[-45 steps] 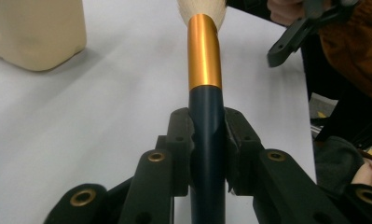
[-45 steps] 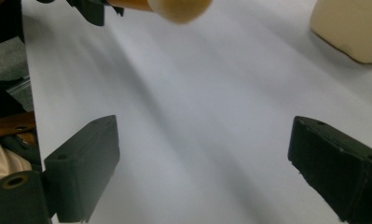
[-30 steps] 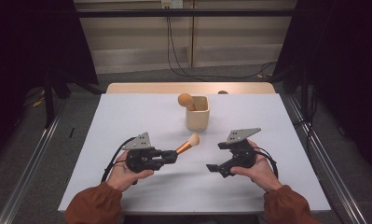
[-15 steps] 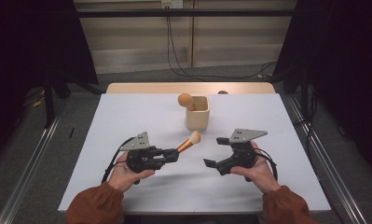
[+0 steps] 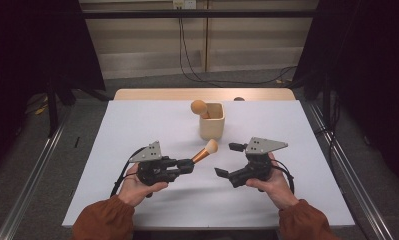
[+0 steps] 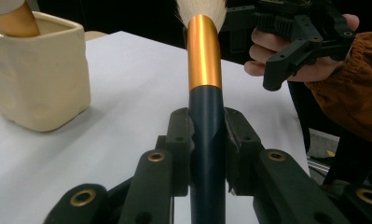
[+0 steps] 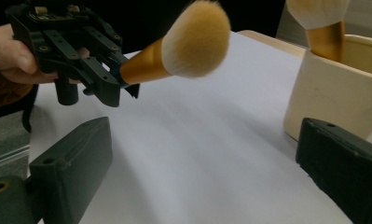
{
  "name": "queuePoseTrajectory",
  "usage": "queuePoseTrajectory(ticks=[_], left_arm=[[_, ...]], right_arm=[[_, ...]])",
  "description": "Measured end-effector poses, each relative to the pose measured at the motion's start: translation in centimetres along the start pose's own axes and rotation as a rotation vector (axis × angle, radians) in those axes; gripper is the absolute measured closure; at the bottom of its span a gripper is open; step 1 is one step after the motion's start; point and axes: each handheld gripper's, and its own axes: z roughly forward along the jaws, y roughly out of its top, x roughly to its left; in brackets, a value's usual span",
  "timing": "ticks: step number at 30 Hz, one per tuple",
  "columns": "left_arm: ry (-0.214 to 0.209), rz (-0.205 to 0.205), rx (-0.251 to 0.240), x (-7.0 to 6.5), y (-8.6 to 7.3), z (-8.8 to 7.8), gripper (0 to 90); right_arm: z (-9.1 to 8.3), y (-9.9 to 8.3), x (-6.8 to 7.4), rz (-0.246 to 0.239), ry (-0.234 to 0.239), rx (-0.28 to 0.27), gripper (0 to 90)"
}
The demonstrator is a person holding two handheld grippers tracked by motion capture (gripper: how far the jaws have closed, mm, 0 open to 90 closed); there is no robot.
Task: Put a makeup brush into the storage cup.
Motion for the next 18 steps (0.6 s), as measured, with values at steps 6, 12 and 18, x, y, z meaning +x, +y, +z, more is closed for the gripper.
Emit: queuePoseTrajectory(ticks=[6, 12, 18], left_arm=[[-0.025, -0.003, 0.000, -0.2, 0.1, 0.3, 74.5], [-0.026, 0.007, 0.006, -0.3, 0.1, 0.7, 74.5], [-0.034, 0.005, 0.009, -0.3, -0.1, 0.8, 74.5]], right_arm=[[0.5, 0.5, 0.2, 0.055, 0.027, -0.024, 6.6], [1.5, 0.6, 0.7, 0.052, 0.053, -0.027, 4.4], [2.1, 0.8, 0.8, 0.068, 0.070, -0.037, 4.9]])
